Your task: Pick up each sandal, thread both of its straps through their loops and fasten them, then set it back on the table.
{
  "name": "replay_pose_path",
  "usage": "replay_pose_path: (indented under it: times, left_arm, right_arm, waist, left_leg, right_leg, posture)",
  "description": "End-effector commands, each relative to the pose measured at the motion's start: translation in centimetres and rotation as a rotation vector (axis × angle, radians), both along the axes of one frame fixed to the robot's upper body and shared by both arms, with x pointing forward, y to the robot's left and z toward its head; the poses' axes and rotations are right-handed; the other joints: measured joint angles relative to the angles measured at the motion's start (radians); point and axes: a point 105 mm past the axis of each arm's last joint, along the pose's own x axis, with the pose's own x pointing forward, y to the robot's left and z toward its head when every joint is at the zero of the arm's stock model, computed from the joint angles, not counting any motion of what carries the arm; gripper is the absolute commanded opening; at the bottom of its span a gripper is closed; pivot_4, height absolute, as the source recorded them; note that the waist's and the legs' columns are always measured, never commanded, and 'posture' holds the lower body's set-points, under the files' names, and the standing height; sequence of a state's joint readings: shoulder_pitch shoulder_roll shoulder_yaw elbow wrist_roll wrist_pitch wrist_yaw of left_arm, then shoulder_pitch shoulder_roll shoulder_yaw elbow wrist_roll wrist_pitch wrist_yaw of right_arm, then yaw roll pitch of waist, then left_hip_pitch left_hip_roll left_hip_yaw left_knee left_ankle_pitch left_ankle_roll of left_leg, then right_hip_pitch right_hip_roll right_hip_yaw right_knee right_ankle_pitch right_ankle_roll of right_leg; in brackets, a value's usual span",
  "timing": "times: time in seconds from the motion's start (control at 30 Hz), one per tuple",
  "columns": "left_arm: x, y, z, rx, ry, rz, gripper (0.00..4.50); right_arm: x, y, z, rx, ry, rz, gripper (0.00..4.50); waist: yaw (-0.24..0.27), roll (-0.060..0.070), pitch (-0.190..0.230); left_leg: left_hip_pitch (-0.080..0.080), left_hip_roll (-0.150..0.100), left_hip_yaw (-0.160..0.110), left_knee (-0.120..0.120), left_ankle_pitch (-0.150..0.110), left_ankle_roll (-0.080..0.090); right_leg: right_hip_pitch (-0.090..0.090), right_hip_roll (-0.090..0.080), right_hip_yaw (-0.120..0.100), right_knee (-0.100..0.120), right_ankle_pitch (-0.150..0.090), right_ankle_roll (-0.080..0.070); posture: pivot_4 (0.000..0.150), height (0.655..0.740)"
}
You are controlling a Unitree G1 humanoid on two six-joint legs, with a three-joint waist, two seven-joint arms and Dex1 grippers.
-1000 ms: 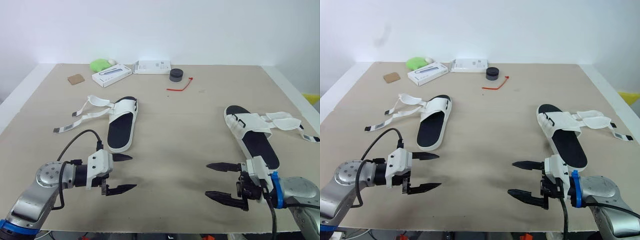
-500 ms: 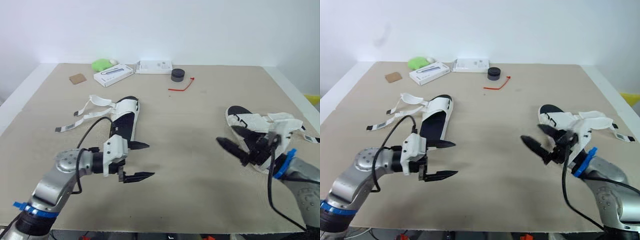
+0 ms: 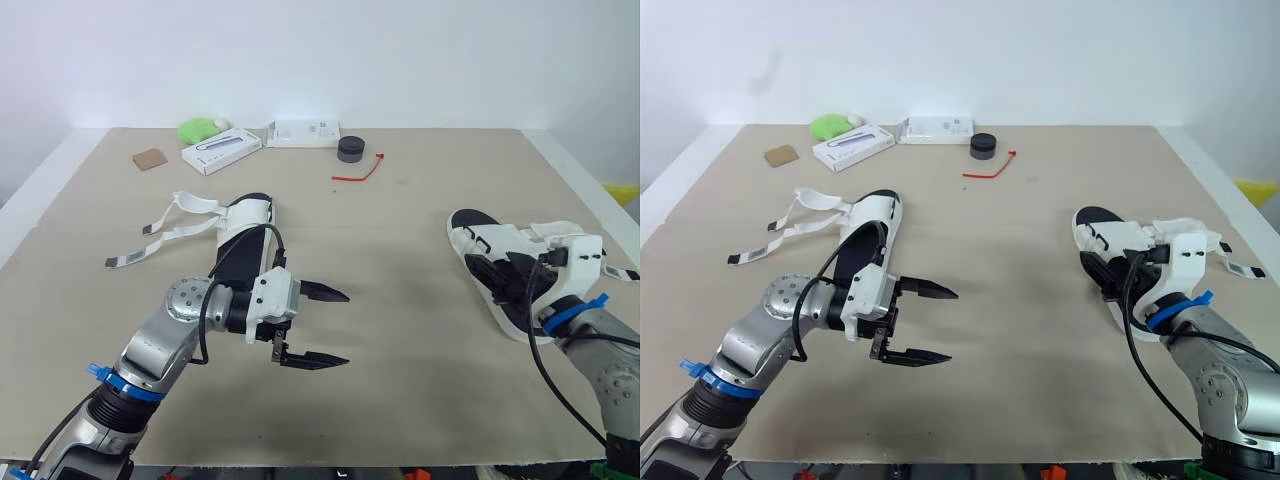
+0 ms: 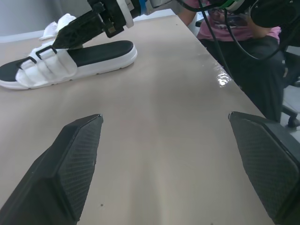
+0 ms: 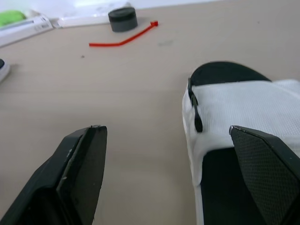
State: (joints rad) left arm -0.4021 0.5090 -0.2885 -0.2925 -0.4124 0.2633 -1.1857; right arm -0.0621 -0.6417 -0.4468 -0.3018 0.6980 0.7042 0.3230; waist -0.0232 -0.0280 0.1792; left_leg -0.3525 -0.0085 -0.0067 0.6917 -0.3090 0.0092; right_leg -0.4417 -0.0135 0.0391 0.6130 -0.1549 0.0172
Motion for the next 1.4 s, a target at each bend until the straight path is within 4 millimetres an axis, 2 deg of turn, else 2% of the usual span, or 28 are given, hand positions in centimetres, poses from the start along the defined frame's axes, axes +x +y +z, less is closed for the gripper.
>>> replay_pose_path:
  times: [0.03, 0.23, 0.47, 0.73, 0.77, 0.8, 0.9, 0.93, 1.03, 1.1, 1.27, 1.4]
  left_arm:
    - [-0.4, -0.4, 1.2, -0.035, -0.036, -0.018, 4.42]
    - [0.5, -0.6, 1.8, -0.088, -0.036, 0.055, 4.42]
    - [1.4, -0.8, 2.1, -0.167, 0.055, 0.184, 4.42]
    - [1.3, -0.6, 2.1, -0.157, 0.05, 0.205, 4.42]
    - [1.3, -0.6, 2.1, -0.156, 0.05, 0.208, 4.5]
    - [1.4, -0.5, 2.0, -0.155, 0.05, 0.211, 4.5]
    - [1.5, -0.4, 1.8, -0.154, 0.052, 0.218, 4.5]
    - [1.5, -0.4, 1.8, -0.153, 0.052, 0.22, 4.5]
    - [1.6, -0.3, 1.6, -0.15, 0.054, 0.227, 4.5]
    - [1.7, -0.2, 1.5, -0.146, 0.052, 0.233, 4.5]
    - [2.0, 0.4, 1.1, -0.133, 0.049, 0.269, 4.5]
    - [2.2, 1.7, 1.1, -0.132, 0.065, 0.289, 4.5]
  right_arm:
    - [-0.6, -1.4, 0.5, -0.032, 0.003, -0.076, 4.5]
    - [-0.3, -1.5, -0.1, -0.026, 0.02, -0.085, 4.5]
    - [2.0, -1.6, -1.2, -0.058, 0.002, -0.104, 4.5]
    - [3.9, -2.2, -1.3, -0.101, -0.024, -0.122, 4.5]
    - [4.2, -2.1, -1.1, -0.104, -0.03, -0.119, 4.09]
    - [4.4, -2.0, -1.0, -0.108, -0.036, -0.118, 3.96]
    - [4.8, -2.0, -0.8, -0.11, -0.05, -0.117, 2.66]
    - [4.9, -1.9, -0.8, -0.116, -0.053, -0.108, 2.38]
    - [5.2, -1.6, -0.7, -0.142, -0.061, -0.08, 0.75]
    - [5.3, -1.4, -0.7, -0.152, -0.066, -0.069, 0.03]
    - [5.6, 0.0, -0.3, -0.171, -0.094, 0.017, 0.03]
    - [4.7, 4.2, 0.8, -0.218, -0.141, 0.313, 0.03]
  waist:
    - [0.0, 0.0, 0.0]
    - [-0.001, 0.0, 0.0]
    - [-0.003, 0.0, 0.0]
    - [-0.004, 0.0, 0.0]
    - [-0.004, 0.0, 0.0]
    - [-0.005, 0.0, 0.0]
    - [-0.006, 0.0, 0.0]
    - [-0.006, 0.0, 0.0]
    - [-0.006, 0.0, 0.0]
    - [-0.006, 0.0, 0.0]
    - [-0.009, 0.0, 0.0]
    - [-0.017, 0.0, 0.0]
  left_leg:
    - [0.0, 0.0, 0.0, 0.0, 0.0, 0.0]
    - [0.002, -0.001, 0.003, 0.0, 0.0, 0.0]
    - [0.002, 0.0, 0.007, 0.001, 0.0, 0.0]
    - [0.002, 0.0, 0.009, 0.001, 0.0, 0.001]
    - [0.002, 0.0, 0.009, 0.001, 0.0, 0.001]
    - [0.002, 0.0, 0.009, 0.001, 0.0, 0.001]
    - [0.002, 0.0, 0.01, 0.001, -0.001, 0.001]
    - [0.002, 0.0, 0.01, 0.001, -0.001, 0.001]
    - [0.002, 0.0, 0.01, 0.001, -0.001, 0.001]
    - [0.002, 0.0, 0.01, 0.001, -0.001, 0.001]
    - [0.002, 0.0, 0.01, 0.001, -0.001, 0.001]
    - [0.003, 0.001, 0.01, 0.0, -0.001, 0.001]
  right_leg:
    - [0.0, 0.0, 0.0, 0.0, 0.0, 0.0]
    - [0.0, 0.001, 0.008, -0.001, 0.002, 0.004]
    - [0.0, 0.006, 0.016, -0.001, 0.003, 0.005]
    - [0.0, 0.008, 0.019, -0.001, 0.003, 0.005]
    - [0.0, 0.008, 0.019, -0.001, 0.003, 0.005]
    - [0.0, 0.008, 0.019, -0.001, 0.003, 0.005]
    - [-0.001, 0.008, 0.021, -0.001, 0.003, 0.005]
    - [-0.001, 0.008, 0.021, -0.001, 0.003, 0.006]
    - [-0.001, 0.008, 0.021, -0.001, 0.003, 0.006]
    - [-0.001, 0.008, 0.021, -0.002, 0.003, 0.006]
    - [-0.001, 0.008, 0.021, -0.002, 0.003, 0.006]
    - [-0.001, 0.009, 0.022, -0.002, 0.004, 0.006]
  posture:
    - [0.15, 0.74]
    - [0.15, 0.74]
    - [0.15, 0.74]
    - [0.15, 0.74]
    - [0.15, 0.74]
    - [0.15, 0.74]
    - [0.15, 0.74]
    - [0.15, 0.74]
    - [0.15, 0.74]
    - [0.15, 0.74]
    - [0.15, 0.74]
    - [0.15, 0.74]
